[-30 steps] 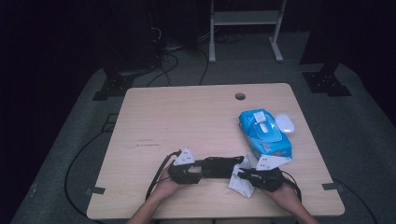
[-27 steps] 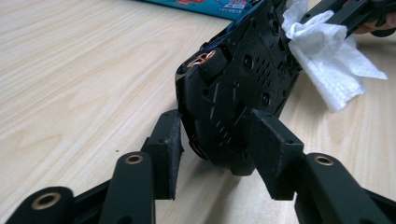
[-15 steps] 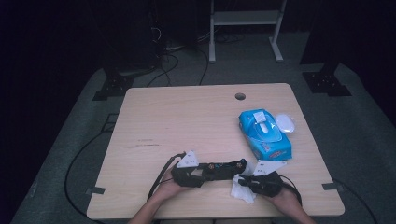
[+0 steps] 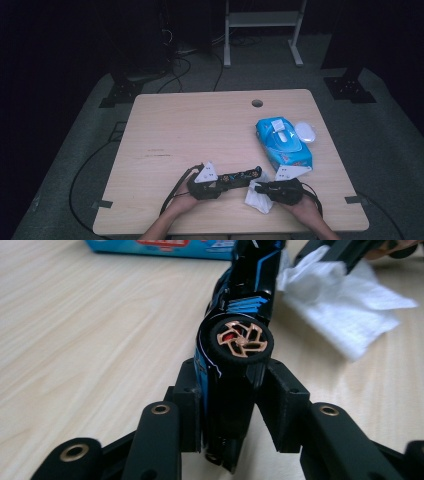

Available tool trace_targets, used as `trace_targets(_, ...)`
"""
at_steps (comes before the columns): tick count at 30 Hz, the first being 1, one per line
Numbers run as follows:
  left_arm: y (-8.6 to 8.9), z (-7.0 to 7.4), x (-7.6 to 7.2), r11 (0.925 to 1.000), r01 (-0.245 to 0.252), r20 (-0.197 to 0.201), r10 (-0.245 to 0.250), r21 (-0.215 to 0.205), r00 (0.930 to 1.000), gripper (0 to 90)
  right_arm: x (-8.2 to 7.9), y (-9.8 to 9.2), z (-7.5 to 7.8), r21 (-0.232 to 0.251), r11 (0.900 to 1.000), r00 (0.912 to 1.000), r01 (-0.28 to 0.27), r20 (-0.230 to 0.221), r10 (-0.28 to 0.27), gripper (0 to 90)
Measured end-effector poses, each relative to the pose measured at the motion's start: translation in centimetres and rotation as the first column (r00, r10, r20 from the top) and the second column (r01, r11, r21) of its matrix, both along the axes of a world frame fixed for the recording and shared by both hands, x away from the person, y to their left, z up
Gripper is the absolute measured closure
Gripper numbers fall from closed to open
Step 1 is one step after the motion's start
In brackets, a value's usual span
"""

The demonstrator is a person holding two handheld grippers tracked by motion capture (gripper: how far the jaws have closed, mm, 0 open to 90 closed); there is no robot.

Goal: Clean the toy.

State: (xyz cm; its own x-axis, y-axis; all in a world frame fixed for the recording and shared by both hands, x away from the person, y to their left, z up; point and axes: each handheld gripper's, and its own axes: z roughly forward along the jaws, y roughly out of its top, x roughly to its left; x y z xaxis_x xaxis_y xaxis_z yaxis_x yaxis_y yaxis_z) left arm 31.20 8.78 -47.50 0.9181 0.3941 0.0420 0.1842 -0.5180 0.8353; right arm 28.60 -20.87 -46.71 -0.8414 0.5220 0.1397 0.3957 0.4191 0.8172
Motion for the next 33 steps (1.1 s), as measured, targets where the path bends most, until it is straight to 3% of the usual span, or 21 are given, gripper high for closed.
trace_targets(4,0.7,0.1,0.1,0.9992,-0.039,0.016,0.039,-0.011,0.9991,66.1,0.1,-0.3,0.6,0.031,0.999,0.9999,0.013,-0.002,-0.013,82.1)
trace_targets(8,1.1,0.1,0.2,0.9986,-0.051,0.013,0.051,-0.012,0.9986,66.1,0.3,0.0,2.1,0.071,0.997,0.9992,0.017,0.036,-0.020,82.1)
trace_targets(17,1.3,0.2,0.0,0.9976,-0.070,0.035,0.070,0.000,0.9970,66.4,1.7,4.3,4.3,0.118,0.993,0.9942,-0.024,0.107,0.011,82.1)
trace_targets(20,1.4,0.2,0.0,0.9969,-0.079,0.041,0.079,0.004,0.9960,66.8,2.4,6.3,4.7,0.114,0.992,0.9923,-0.044,0.120,0.030,82.1)
trace_targets(26,1.9,0.1,0.0,0.9971,-0.075,0.032,0.076,-0.013,0.9966,66.9,3.4,10.0,3.9,0.051,0.996,0.9916,-0.066,0.115,0.060,82.0)
trace_targets(28,2.0,0.2,0.2,0.9975,-0.068,0.015,0.068,-0.018,0.9975,66.9,3.6,10.5,3.4,0.017,0.997,0.9915,-0.074,0.108,0.072,81.9)
trace_targets(29,2.1,0.2,0.2,0.9977,-0.064,0.012,0.064,-0.021,0.9979,66.9,3.6,10.3,3.3,0.022,0.997,0.9919,-0.072,0.107,0.070,81.9)
trace_targets(33,2.1,0.2,0.4,0.9978,-0.055,-0.008,0.055,-0.037,0.9985,66.0,3.9,9.0,3.5,0.011,1.000,0.9936,-0.018,0.112,0.017,81.9)
